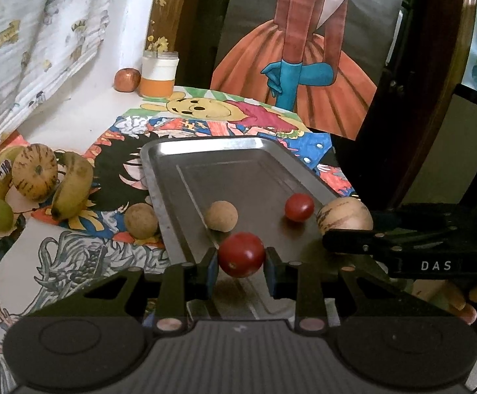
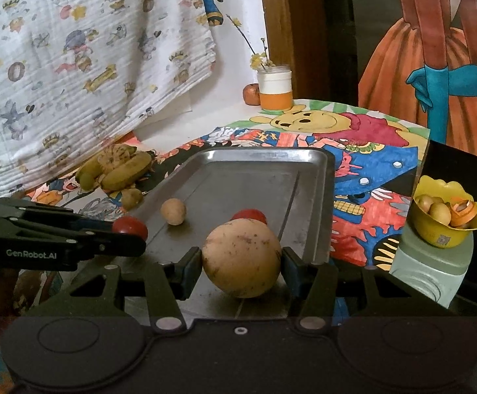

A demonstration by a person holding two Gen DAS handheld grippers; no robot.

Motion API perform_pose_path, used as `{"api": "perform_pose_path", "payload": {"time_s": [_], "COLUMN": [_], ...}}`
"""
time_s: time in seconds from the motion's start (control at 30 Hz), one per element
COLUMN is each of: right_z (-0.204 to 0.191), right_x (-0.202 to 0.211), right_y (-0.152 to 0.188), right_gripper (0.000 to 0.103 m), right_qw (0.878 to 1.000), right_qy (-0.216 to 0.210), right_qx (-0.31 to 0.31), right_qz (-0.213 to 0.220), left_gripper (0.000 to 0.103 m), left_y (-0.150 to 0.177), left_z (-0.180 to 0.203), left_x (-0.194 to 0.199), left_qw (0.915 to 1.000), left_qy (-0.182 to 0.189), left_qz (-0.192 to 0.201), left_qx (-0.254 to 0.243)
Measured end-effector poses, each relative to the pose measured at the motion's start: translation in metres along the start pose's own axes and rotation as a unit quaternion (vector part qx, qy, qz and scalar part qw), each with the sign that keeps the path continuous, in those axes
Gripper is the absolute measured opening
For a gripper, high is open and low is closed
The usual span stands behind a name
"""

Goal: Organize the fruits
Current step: 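Carry both fruits to the metal tray and open both tools to set them down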

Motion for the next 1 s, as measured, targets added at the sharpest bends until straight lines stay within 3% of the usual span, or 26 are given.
{"api": "perform_pose_path", "payload": {"time_s": [0.77,0.9,1.0], "right_z": [-0.007,-0.012,-0.02], "right_x": [0.011,0.019,0.027], "right_y": [-0.004,-0.007,-0.01], "right_gripper": [0.057,0.061,0.068], "right_qw": [1.0,1.0,0.999], "right_qy": [0.01,0.014,0.017], "right_qx": [0.008,0.005,0.006], "right_qz": [0.011,0.018,0.027], "left_gripper": [0.033,0.038,0.05], "left_y": [0.001,-0.003,-0.006], "left_z": [-0.003,-0.005,-0.008], "left_x": [0.006,0.017,0.031], "left_qw": [0.9997,0.9993,0.9986], "left_qy": [0.001,0.0,-0.004], "left_qz": [-0.004,0.01,0.026], "left_qx": [0.023,0.035,0.045]}}
Point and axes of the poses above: each gripper's, at about its wrist camera, not at the fingertips, and x roughly against the way its jaws point, z to its right, y to its underside, the point moved 7 cm from there along -x, roughly the way its jaws point, and after that the axes turned 6 degrees about z, right-handed, at the moved point
